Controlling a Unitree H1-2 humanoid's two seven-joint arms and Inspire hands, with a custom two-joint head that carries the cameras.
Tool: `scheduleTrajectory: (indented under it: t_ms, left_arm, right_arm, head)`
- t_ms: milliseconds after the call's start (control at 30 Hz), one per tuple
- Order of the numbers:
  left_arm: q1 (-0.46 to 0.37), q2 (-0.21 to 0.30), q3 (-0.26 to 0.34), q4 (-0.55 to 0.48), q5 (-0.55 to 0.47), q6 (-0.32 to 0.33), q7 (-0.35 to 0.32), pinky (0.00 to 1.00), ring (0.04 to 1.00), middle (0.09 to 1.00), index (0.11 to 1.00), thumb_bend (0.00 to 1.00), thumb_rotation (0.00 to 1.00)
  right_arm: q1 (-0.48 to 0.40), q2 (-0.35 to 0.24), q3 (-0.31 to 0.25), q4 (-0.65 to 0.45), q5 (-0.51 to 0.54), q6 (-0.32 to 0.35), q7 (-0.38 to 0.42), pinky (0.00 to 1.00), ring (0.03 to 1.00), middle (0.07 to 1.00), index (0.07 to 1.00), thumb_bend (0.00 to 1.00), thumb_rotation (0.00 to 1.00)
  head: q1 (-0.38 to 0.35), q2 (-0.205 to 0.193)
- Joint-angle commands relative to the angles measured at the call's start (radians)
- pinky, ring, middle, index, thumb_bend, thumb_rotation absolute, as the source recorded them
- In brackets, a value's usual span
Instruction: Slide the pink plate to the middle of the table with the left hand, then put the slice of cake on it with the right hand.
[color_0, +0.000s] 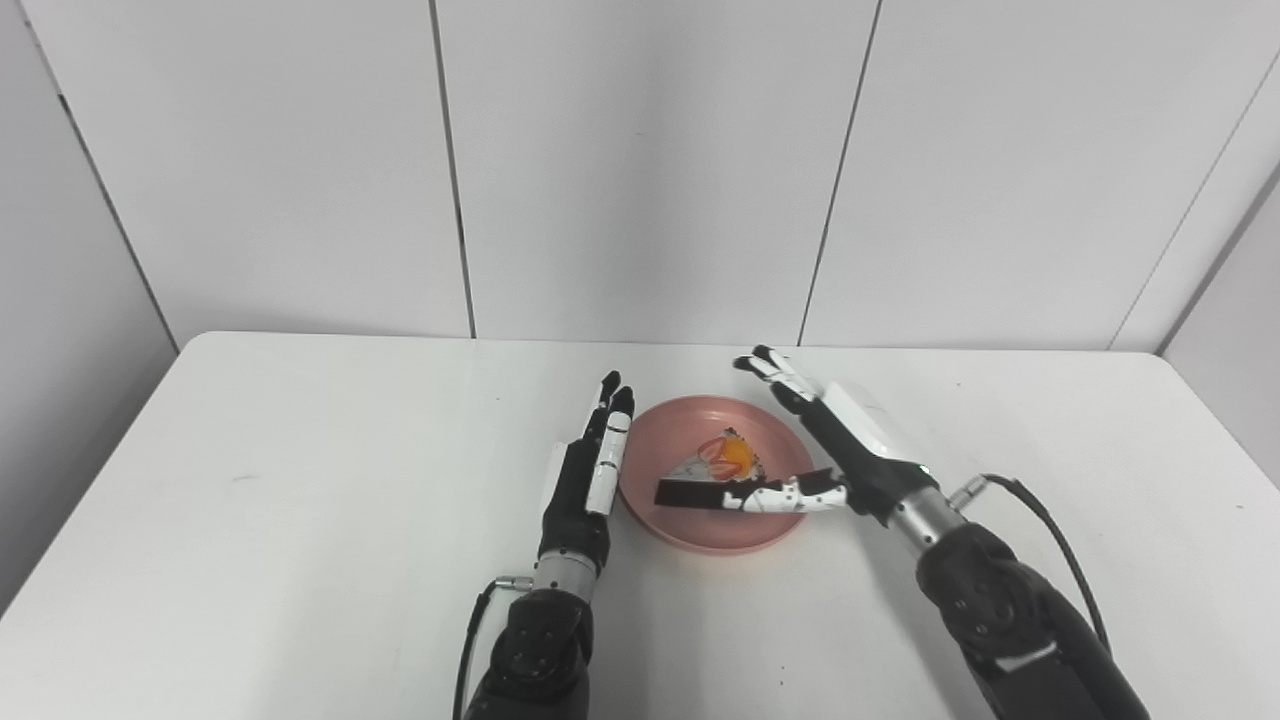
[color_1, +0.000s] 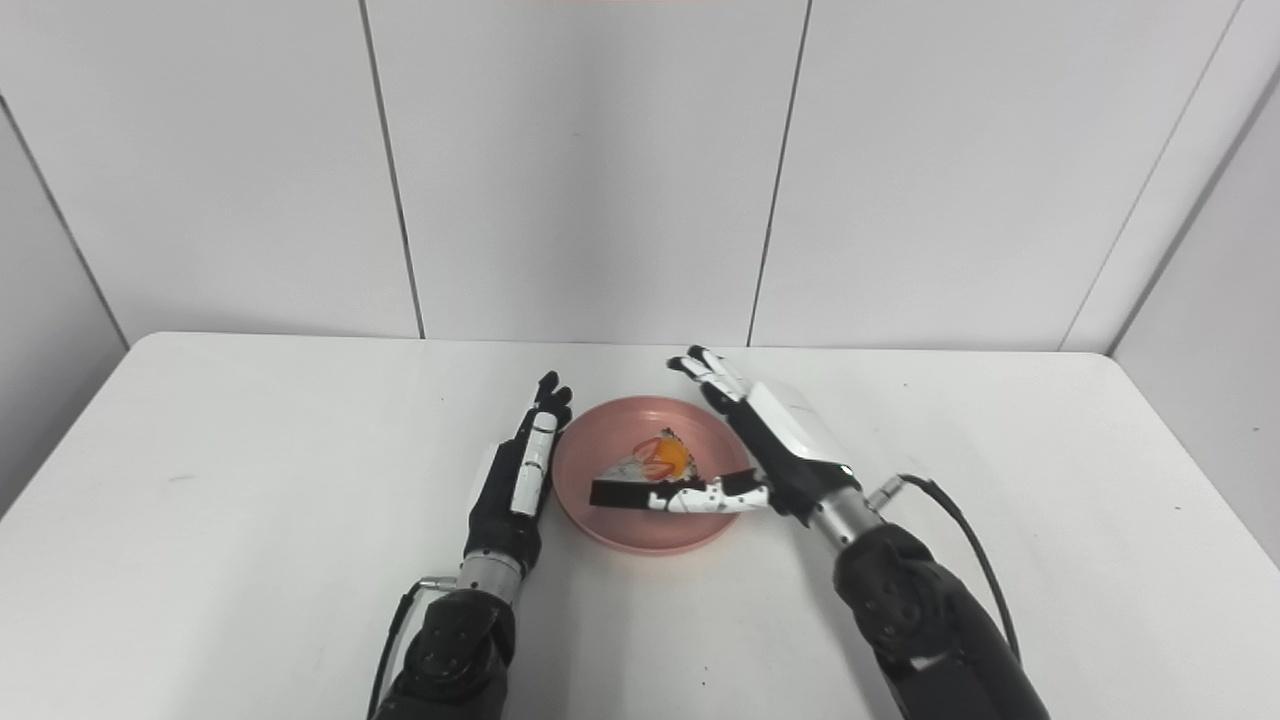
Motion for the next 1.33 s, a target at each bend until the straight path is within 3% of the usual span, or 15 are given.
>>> scheduleTrajectory:
  t_ms: [0,33,100,200,367,533,700,900,1300]
  left_arm:
    - [0.032,-0.002,0.004,0.029,-0.005,-0.015,0.001,0.99,0.976,0.970,0.965,0.54,1.00]
    - [0.032,-0.002,0.007,0.032,-0.009,-0.023,0.001,1.00,0.979,0.974,0.970,0.55,1.00]
    - [0.036,-0.003,0.010,0.034,-0.006,-0.036,0.010,0.99,0.976,0.975,0.974,0.56,1.00]
    - [0.044,-0.011,0.019,0.028,-0.012,-0.050,0.020,1.00,0.974,0.976,0.973,0.57,1.00]
    - [0.048,-0.022,0.037,0.045,-0.024,-0.104,0.030,1.00,0.980,0.968,0.956,0.57,1.00]
    - [0.048,-0.023,0.037,0.050,-0.017,-0.114,0.044,1.00,0.997,0.980,0.964,0.60,1.00]
    - [0.045,-0.013,0.028,0.058,-0.003,-0.117,0.051,1.00,1.000,0.997,0.988,0.63,1.00]
    - [0.043,-0.023,0.036,0.063,0.001,-0.150,0.075,1.00,1.000,1.000,1.000,0.60,1.00]
    - [0.045,-0.012,0.024,0.046,-0.006,-0.097,0.056,1.00,1.000,1.000,1.000,0.59,1.00]
  right_arm:
    - [-0.022,0.034,-0.040,-0.009,0.059,-0.066,-0.056,0.93,1.000,1.000,0.997,0.75,0.62]
    - [-0.011,0.057,-0.063,-0.003,0.092,-0.066,-0.070,0.96,1.000,1.000,0.999,0.70,0.73]
    - [0.007,0.102,-0.110,-0.005,0.176,-0.045,-0.076,0.98,1.000,1.000,1.000,0.68,0.82]
    - [0.014,0.148,-0.164,0.014,0.287,-0.042,-0.064,1.00,1.000,1.000,1.000,0.62,0.78]
    - [0.013,0.180,-0.204,0.040,0.376,-0.050,-0.056,1.00,1.000,1.000,1.000,0.66,0.87]
    - [-0.001,0.205,-0.232,0.074,0.454,-0.024,-0.043,1.00,1.000,1.000,1.000,0.70,0.84]
    - [-0.008,0.216,-0.237,0.096,0.498,-0.022,-0.029,1.00,1.000,1.000,1.000,0.69,0.86]
    - [-0.001,0.215,-0.228,0.085,0.511,0.012,-0.013,1.00,1.000,1.000,1.000,0.68,0.92]
    - [0.008,0.233,-0.233,0.057,0.549,0.088,-0.002,1.00,1.000,1.000,1.000,0.68,0.86]
  head:
    - [0.001,0.001]
    - [0.001,0.000]
    - [0.003,0.001]
    - [0.006,0.002]
    - [0.004,0.002]
    - [0.005,0.002]
    - [0.003,0.004]
    - [0.004,0.004]
    - [-0.002,0.008]
